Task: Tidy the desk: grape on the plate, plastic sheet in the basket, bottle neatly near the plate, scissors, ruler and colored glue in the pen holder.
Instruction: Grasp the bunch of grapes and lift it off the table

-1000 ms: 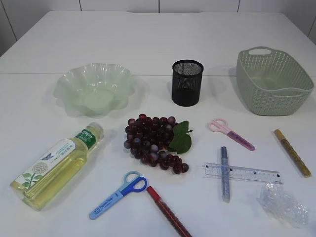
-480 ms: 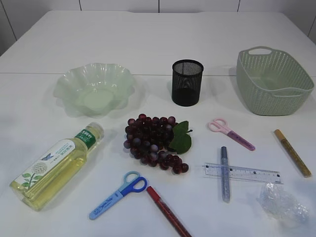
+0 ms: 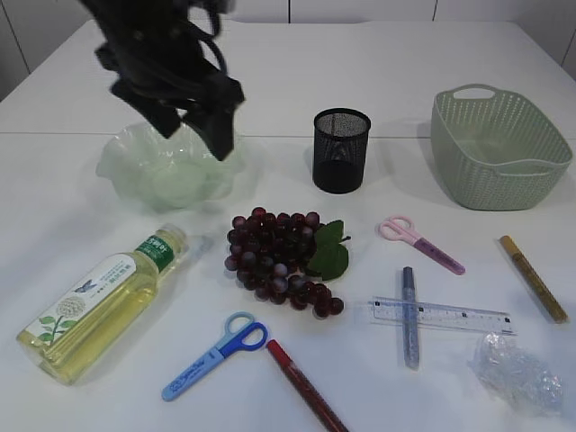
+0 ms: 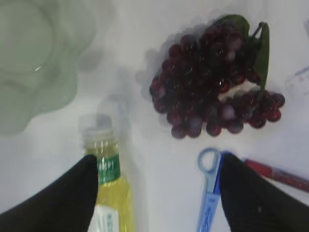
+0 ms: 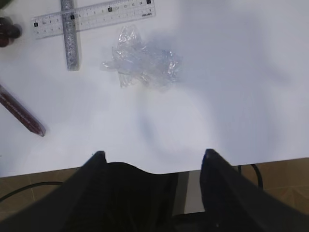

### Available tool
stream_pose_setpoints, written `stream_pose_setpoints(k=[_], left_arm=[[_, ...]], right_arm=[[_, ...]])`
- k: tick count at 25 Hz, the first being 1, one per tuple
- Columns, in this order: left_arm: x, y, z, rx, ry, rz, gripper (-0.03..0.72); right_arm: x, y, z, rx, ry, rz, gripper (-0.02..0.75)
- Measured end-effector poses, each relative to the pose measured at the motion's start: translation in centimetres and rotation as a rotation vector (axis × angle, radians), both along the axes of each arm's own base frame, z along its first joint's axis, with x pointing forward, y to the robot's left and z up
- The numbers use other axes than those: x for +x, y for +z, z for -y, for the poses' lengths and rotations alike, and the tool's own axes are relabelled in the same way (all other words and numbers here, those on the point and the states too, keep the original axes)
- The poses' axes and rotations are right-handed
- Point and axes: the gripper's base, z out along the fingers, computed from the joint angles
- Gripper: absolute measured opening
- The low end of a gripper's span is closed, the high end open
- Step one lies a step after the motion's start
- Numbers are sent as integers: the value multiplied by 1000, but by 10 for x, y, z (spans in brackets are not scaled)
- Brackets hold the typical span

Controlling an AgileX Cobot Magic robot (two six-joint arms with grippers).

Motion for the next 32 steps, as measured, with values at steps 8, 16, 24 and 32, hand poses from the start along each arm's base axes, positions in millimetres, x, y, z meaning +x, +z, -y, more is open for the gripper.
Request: stream_pose_setpoints(k=[8,16,24,32], left_arm=[[54,-80,49,29,-24,-61,575],[60,-104,52,74,-69,-86,575],[57,-104,57,46,-198,-99,575],[56,-104,57,62,-280,-87,575]], right_arm=[[3,-2,1,-13,14,-13,475],[3,-3,3,-39,17,-15,475],[3,-3,6,-69,19,-16,475],[3,-3,6,-74,21,-16,475]])
